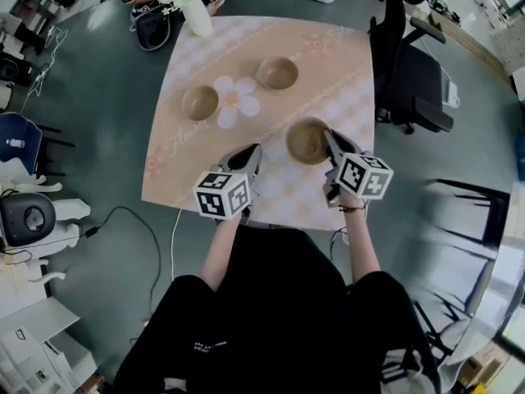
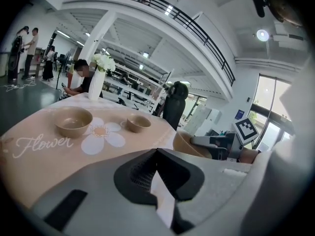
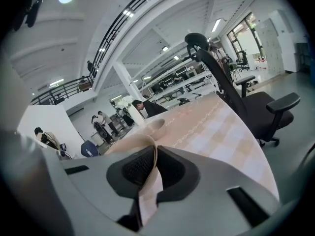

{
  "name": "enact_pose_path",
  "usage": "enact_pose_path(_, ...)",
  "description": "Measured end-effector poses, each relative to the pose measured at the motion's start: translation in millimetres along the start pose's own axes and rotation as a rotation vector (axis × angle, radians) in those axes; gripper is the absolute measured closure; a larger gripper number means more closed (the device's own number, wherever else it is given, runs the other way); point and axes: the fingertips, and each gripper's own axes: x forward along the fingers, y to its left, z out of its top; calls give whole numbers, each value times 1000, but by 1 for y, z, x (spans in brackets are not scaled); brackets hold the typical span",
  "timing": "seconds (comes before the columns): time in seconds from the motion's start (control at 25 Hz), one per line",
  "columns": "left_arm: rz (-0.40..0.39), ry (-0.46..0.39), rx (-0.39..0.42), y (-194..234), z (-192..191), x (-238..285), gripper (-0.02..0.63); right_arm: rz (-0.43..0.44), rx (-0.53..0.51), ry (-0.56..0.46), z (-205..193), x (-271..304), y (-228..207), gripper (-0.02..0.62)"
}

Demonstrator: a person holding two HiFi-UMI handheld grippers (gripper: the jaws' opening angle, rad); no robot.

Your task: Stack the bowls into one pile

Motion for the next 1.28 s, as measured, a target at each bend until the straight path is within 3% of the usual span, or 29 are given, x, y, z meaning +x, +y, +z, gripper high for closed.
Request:
enact_pose_path(0.8,1,-28,2,45,44,21,609,-76,48,-152,61,79,24,581)
enact_pose_path(1.28,1,5,-24,70,45,49,609,-161,40,-196,87,142,13,581)
